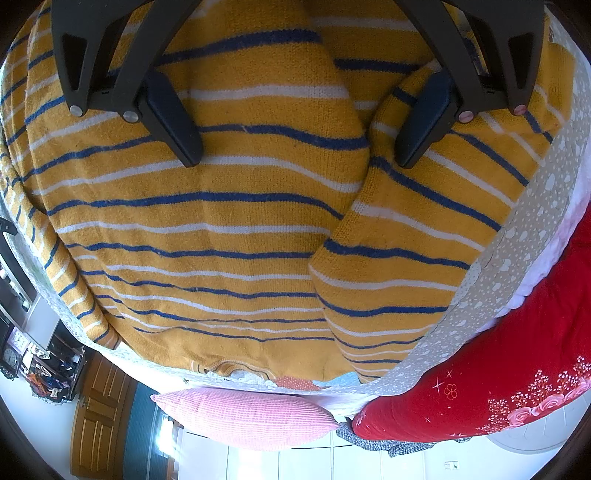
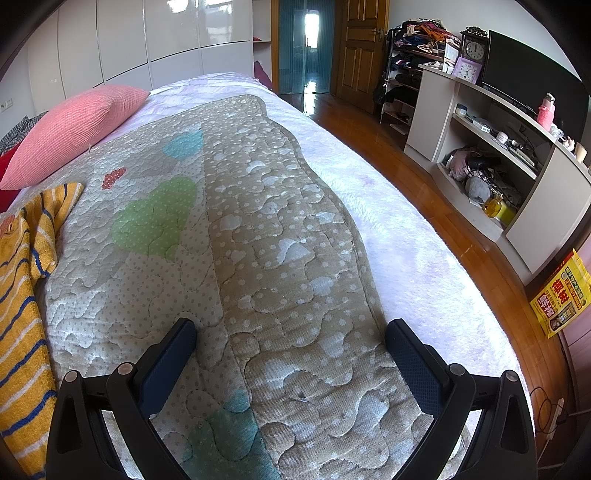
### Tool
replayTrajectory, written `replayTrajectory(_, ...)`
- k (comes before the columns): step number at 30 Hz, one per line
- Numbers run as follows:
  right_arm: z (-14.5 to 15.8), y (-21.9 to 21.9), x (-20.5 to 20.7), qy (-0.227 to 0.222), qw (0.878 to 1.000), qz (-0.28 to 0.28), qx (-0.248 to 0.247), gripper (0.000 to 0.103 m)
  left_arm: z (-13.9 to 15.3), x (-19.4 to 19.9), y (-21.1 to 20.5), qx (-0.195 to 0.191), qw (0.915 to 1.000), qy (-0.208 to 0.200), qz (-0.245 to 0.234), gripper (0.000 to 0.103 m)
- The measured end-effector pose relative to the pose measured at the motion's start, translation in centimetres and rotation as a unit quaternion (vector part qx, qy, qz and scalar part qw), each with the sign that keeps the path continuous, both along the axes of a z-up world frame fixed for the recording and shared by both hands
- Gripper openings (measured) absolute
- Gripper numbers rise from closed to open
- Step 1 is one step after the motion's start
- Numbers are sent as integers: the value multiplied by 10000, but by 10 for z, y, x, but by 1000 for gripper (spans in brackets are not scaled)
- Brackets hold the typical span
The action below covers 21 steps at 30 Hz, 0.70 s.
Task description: Fold small clothes
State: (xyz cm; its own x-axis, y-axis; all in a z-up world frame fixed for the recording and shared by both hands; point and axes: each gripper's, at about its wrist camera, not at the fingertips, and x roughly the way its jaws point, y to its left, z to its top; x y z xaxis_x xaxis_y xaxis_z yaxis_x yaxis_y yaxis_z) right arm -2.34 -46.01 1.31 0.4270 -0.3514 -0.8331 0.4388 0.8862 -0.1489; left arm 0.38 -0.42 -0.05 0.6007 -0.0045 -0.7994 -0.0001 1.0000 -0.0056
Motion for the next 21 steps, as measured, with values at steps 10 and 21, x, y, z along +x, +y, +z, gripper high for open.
replayTrajectory(10,0,0,0,0,10000,0,0,103,4,-1,-1,19,10000,-30,5,103)
replayTrajectory(21,0,0,0,1,10000,1,0,103,4,-1,0,43,10000,-27,7,103)
